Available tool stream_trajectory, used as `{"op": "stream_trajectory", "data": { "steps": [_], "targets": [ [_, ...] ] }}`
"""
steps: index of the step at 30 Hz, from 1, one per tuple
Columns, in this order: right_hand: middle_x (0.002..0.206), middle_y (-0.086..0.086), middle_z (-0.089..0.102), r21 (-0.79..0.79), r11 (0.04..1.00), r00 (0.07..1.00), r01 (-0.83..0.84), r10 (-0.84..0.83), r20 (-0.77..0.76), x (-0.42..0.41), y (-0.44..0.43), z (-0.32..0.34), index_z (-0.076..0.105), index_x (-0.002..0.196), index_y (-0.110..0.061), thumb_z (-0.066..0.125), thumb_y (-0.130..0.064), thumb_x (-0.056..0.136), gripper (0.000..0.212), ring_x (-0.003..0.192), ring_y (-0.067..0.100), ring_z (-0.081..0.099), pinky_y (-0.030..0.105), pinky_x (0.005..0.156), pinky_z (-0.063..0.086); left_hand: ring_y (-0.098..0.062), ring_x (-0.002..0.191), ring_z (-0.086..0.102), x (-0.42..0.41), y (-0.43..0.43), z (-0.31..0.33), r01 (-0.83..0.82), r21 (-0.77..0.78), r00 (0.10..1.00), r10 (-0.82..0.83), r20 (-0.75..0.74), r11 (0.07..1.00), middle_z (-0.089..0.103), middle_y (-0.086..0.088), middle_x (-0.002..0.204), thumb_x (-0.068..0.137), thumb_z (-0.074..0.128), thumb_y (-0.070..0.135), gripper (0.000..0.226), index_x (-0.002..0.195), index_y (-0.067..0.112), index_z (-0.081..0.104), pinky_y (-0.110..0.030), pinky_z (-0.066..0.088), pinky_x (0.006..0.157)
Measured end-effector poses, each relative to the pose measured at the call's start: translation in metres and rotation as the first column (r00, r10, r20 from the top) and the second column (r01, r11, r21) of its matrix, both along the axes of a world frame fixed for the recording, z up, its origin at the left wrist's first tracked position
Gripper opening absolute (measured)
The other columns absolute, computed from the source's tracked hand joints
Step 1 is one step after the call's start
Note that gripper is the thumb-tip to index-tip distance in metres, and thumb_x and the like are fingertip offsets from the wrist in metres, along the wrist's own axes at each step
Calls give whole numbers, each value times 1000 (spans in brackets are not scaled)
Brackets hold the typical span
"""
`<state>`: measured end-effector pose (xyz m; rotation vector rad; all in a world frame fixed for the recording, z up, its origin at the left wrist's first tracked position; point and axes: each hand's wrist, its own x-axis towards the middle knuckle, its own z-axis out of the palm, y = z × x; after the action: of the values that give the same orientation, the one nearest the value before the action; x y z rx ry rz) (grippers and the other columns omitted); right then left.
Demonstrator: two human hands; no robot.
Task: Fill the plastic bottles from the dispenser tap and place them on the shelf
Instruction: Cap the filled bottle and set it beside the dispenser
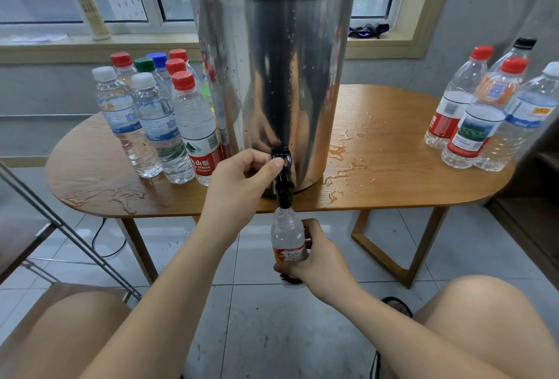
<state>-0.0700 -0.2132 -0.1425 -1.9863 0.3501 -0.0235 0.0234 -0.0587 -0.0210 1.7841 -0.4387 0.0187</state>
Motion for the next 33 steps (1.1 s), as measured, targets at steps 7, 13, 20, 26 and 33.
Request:
{"op": "stream_trajectory", "data": {
  "steps": [7, 13, 20, 26, 33],
  "targets": [
    [114, -24, 62, 21, 1000, 1000, -2, 2, 3, -1, 0, 1, 47, 129, -42, 100, -29, 74, 78, 97, 0, 62, 6, 59, 49, -1, 80, 67, -1, 4, 3, 44, 8, 998, -44, 33, 999, 78, 11, 86, 102, 75, 33, 8, 97, 29, 80, -24, 51, 77],
    [113, -25, 62, -6, 1000, 1000, 3, -3, 2, -1, 0, 1, 46, 129, -43, 101, -34, 72, 79, 97, -2, 62, 7, 60, 49, -2, 81, 70, -3, 14, 8, 114, 86, 975, -128, 180, 990, 79, 14, 89, 96, 82, 26, 9, 104, 30, 81, -17, 54, 73],
    [113, -23, 66, -15, 1000, 1000, 6, -6, 12, -2, 0, 0, 48, 132, -42, 101, -36, 70, 81, 99, -2, 65, 10, 69, 51, -27, 102, 75, 15, 41, 4, 73, 3, 991, -72, 114, 997, 81, 2, 101, 100, 77, 37, 13, 108, 28, 81, -48, 61, 99],
    [119, -16, 66, 16, 1000, 1000, -16, 16, 10, -4, 0, 0, 50, 133, -35, 101, -26, 73, 79, 102, 2, 64, 8, 62, 53, -1, 91, 69, 33, 63, -22, -71, 401, 985, 1, 173, 913, 75, 16, 93, 94, 84, 34, 12, 105, 32, 79, -16, 54, 77],
    [120, -25, 63, -24, 999, 999, -34, 34, 2, -5, 5, -1, 47, 134, -42, 101, -39, 70, 84, 108, 1, 63, 8, 69, 51, -12, 102, 62, 39, 73, -50, -108, 640, 966, -73, 250, 761, 65, 14, 109, 93, 83, 39, 26, 116, 32, 74, -36, 57, 86]
  ]
}}
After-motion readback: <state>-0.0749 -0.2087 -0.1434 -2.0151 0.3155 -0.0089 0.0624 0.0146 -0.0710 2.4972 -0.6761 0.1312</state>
